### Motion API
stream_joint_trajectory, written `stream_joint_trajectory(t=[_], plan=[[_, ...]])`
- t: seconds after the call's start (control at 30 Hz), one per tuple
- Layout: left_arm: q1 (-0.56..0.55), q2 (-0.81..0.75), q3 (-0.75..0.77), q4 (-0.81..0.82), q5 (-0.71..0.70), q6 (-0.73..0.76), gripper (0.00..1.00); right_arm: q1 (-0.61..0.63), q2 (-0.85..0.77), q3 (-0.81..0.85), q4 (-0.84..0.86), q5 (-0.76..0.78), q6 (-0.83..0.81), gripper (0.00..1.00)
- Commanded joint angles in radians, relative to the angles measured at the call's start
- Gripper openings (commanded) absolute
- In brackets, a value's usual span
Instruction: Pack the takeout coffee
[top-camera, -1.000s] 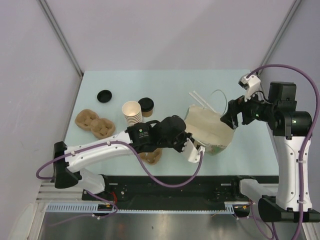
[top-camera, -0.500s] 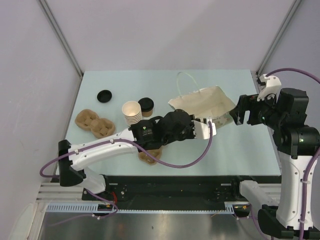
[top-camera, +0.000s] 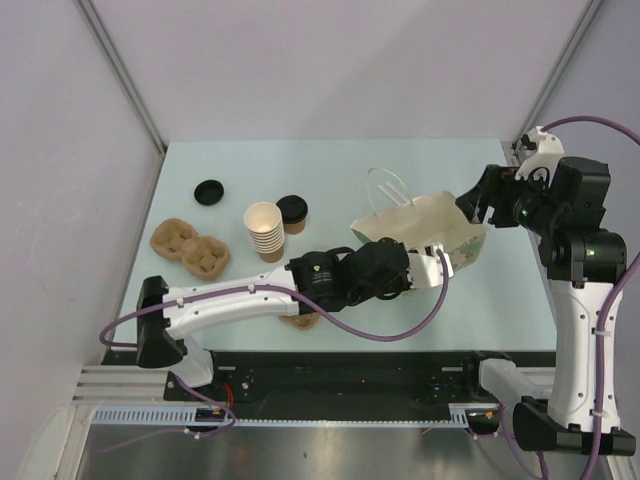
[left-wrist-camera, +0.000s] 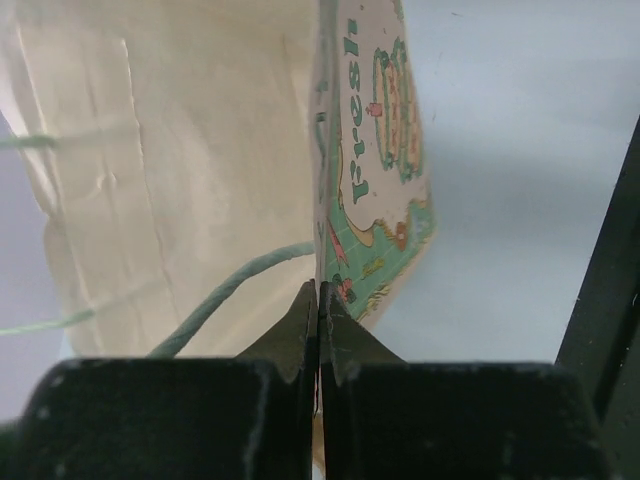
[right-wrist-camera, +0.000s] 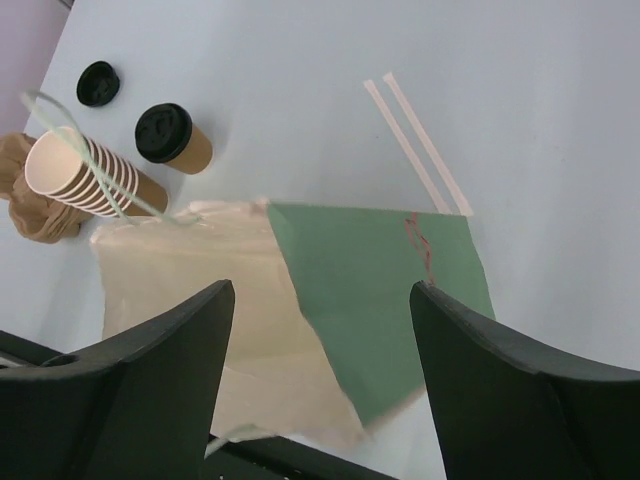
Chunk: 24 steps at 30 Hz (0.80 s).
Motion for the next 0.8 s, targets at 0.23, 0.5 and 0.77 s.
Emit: stream_joint_trajectory(t=[0.23, 0.5, 0.77], plan=[[-0.006, 0.041, 0.101, -0.007, -0.046, -0.061, 0.00, 0.006, 0.003, -0.021, -0.004, 0.043, -0.096, 0.68], [-0.006, 0.049, 0.110, -0.021, -0.039, -0.082, 0.00, 0.019, 0.014, -0.087, 0.004, 0.074, -0.125, 0.57], [-0.008, 0.062, 0.142, -0.048, -0.013, -0.105, 0.16, 0.028, 0.025, -0.101, 0.020, 0.027, -0.149, 0.00]])
